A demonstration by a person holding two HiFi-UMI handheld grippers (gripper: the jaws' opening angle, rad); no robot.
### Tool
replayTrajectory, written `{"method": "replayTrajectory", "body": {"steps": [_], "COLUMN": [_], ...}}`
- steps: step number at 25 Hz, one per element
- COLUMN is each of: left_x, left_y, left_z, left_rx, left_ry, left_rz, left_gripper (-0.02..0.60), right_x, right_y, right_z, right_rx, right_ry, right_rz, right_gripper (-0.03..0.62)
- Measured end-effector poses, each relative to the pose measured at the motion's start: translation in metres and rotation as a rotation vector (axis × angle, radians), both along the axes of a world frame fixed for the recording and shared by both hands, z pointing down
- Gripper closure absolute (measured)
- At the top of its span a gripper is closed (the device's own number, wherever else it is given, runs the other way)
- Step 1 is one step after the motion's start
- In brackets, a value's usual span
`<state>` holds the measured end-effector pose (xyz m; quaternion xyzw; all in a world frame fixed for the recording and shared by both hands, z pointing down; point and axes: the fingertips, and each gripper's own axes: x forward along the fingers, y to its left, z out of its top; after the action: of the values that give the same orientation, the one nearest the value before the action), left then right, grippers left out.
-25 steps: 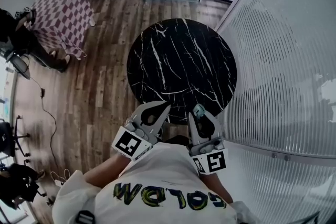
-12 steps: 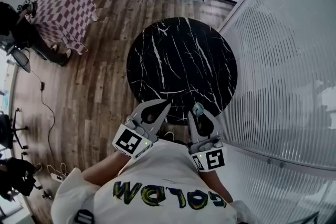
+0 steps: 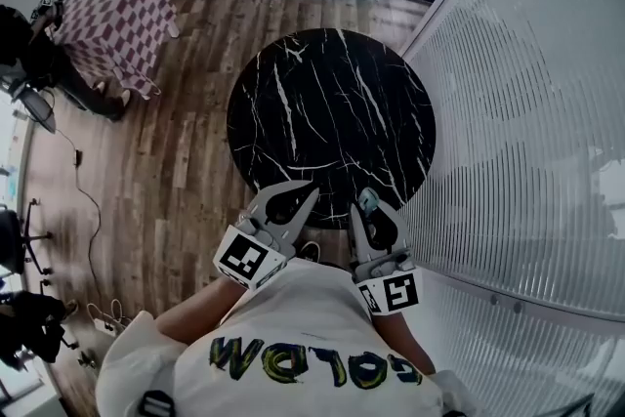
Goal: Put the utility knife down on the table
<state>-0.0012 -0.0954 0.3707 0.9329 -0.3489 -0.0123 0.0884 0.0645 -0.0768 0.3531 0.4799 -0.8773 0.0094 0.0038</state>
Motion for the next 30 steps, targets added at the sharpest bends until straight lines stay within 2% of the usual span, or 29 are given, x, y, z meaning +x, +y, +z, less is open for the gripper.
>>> {"method": "replayTrajectory", "body": {"steps": [12,17,26,30], "left_x": [0.014,0.021,0.032,0.037], "left_y": [-0.016,-0.024,-0.037,-0.043], "left_z": [0.044,0.072,0.151,0.182], "left_rx": [-0.064,-0.089,-0.201,-0.244], "left_ry": [-0.081,-0.129,-0.201,-0.226], "left_rz": [0.018,0.042,0.063,0.056], "left_gripper": [0.577,0.577,0.577,0.577], "right_x": [0.015,0.023,0.038,0.047], "right_y": [-0.02,-0.032,-0.046,-0.05], "right_z": [0.048,0.077,0.179,0.224], "right_rx": [-0.103,-0.148,-0.278,-0.378], "right_ry": [0.013,0.049,0.175,0.165], "right_rz": [-0.001,0.01,0.014,0.022], "right_gripper": [0.52,0.52,0.52,0.52]}}
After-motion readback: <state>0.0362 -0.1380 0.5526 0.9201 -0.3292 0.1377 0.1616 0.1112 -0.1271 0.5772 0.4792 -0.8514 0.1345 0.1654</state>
